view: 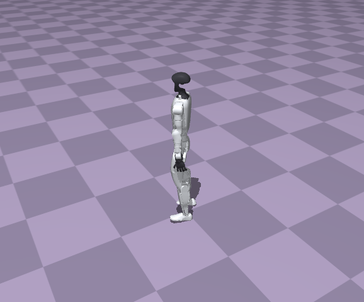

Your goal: In place motions

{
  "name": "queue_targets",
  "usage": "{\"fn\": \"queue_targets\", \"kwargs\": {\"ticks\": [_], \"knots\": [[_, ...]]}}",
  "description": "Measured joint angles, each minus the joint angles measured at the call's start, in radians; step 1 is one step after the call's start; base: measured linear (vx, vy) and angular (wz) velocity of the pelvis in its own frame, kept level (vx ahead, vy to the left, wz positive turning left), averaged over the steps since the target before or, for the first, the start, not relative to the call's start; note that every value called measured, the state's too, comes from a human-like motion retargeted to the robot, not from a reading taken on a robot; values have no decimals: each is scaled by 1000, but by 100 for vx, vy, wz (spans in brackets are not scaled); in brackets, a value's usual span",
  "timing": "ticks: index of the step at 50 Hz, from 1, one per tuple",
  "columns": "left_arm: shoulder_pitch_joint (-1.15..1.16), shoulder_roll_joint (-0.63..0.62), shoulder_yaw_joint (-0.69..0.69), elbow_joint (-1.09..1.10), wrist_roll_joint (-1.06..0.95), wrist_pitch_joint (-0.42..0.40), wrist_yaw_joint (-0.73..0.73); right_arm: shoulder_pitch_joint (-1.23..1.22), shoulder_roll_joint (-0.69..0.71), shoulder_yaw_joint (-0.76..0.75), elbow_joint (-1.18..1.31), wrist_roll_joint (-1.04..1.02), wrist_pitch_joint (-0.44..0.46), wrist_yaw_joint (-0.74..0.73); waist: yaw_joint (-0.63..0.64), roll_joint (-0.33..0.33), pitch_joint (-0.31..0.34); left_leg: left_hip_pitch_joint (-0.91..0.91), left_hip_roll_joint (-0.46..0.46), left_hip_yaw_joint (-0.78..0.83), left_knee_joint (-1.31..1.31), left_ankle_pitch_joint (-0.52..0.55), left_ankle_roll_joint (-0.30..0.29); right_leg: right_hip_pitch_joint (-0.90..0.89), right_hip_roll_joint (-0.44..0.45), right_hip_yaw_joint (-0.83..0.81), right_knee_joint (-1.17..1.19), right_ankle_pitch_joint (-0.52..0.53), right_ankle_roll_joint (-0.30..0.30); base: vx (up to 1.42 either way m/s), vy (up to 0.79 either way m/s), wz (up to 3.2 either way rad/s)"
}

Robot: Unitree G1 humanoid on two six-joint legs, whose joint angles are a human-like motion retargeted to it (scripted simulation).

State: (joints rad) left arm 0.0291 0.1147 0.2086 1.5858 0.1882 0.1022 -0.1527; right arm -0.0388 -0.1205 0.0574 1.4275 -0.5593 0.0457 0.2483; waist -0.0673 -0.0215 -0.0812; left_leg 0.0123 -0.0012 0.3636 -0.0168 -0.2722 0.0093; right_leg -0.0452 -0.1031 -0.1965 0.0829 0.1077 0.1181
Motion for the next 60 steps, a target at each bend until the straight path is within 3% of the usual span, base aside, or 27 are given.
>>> {"fn": "queue_targets", "kwargs": {"ticks": [13, 34, 45, 60], "knots": [[1, -2, -22, 24, 4, 1, 7, -13, 12, 2, -10, 1, -1, 10, -35, 6, -12, 11, 21, 68, 10, -31, -14, -34, 17, 64, 9, 13, -3, -8, 1, -25], [-2, -26, -33, -11, -3, 5, -6, -49, -9, -4, 53, -11, 29, -15, -234, 32, -2, 118, 66, 466, 41, -112, -75, -144, 129, 444, 17, 113, 12, -20, 10, -97], [-42, -50, -49, -48, -16, 3, -20, -57, -20, -30, 108, 20, 52, -45, -349, 57, 40, 146, 60, 568, 56, -110, -94, -169, 147, 494, 6, 160, 53, -14, 15, -77], [-42, -61, -56, -60, -15, 0, -23, -35, -2, -33, 112, 44, 53, -47, -364, 54, 51, 169, 51, 638, 58, -78, -112, -180, 145, 492, -21, 189, 111, -3, 1, -36]]}}
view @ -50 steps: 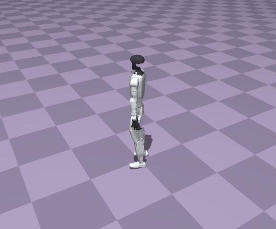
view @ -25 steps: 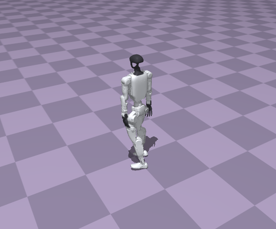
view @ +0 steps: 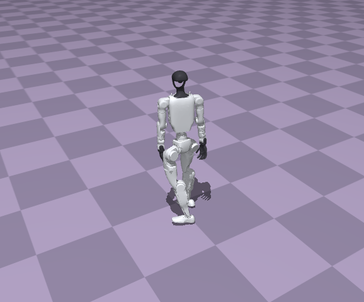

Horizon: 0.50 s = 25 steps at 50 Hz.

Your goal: In place motions

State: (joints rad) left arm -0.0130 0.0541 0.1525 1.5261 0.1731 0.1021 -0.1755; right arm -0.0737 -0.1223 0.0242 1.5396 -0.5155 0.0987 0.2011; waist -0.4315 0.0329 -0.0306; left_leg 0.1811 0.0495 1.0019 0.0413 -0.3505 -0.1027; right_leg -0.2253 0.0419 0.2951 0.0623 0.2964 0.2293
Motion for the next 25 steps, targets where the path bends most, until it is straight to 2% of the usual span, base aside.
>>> {"fn": "queue_targets", "kwargs": {"ticks": [5, 13, 25], "knots": [[7, 0, 1, 4, 0, 1, 1, -3, -1, 2, -20, -2, -5, 6, 11, -3, -4, -1, 4, -4, 1, 15, 2, 5, -1, -4, -4, -3, -10, 2, -6, 13], [11, 0, -4, 1, 6, 0, 1, -9, -10, -8, -42, 16, -14, 10, 41, -1, -10, -15, 13, -49, -2, 44, 15, 23, -2, -24, 2, -32, -67, 5, -9, 53], [21, 1, -18, -2, 8, -4, -1, 5, -22, -36, -58, 27, -24, 18, 148, -4, -22, -66, 16, -210, 0, 97, 48, 72, -43, -114, 13, -105, -119, 12, -14, 88]]}}
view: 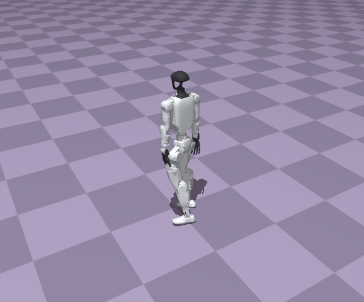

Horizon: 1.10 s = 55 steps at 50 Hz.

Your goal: In place motions

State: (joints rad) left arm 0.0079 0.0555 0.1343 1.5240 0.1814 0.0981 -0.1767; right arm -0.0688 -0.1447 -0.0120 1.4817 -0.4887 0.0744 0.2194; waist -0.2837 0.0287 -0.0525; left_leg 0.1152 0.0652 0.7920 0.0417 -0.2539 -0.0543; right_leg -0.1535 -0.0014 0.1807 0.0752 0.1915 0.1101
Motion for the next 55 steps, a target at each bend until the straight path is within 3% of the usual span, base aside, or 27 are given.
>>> {"fn": "queue_targets", "kwargs": {"ticks": [21, 30, 55], "knots": [[30, 37, 18, 48, -2, 2, 24, 48, 9, -29, -7, -8, -21, 34, 210, -29, -10, -96, -81, -412, -27, 85, 67, 148, -104, -364, -19, -103, -14, 28, -7, 98], [44, 39, 61, 62, -12, 1, 38, 48, 22, -11, -32, -6, -35, 55, 271, -55, -11, -106, -116, -519, -25, 102, 84, 212, -124, -478, -30, -126, -12, 17, 5, 61], [30, 54, 66, 75, -21, -1, 47, 53, 28, 14, -20, -47, -45, 59, 258, -61, -39, -104, -103, -489, -24, 67, 82, 180, -119, -443, -15, -116, -8, -1, 1, -3]]}}
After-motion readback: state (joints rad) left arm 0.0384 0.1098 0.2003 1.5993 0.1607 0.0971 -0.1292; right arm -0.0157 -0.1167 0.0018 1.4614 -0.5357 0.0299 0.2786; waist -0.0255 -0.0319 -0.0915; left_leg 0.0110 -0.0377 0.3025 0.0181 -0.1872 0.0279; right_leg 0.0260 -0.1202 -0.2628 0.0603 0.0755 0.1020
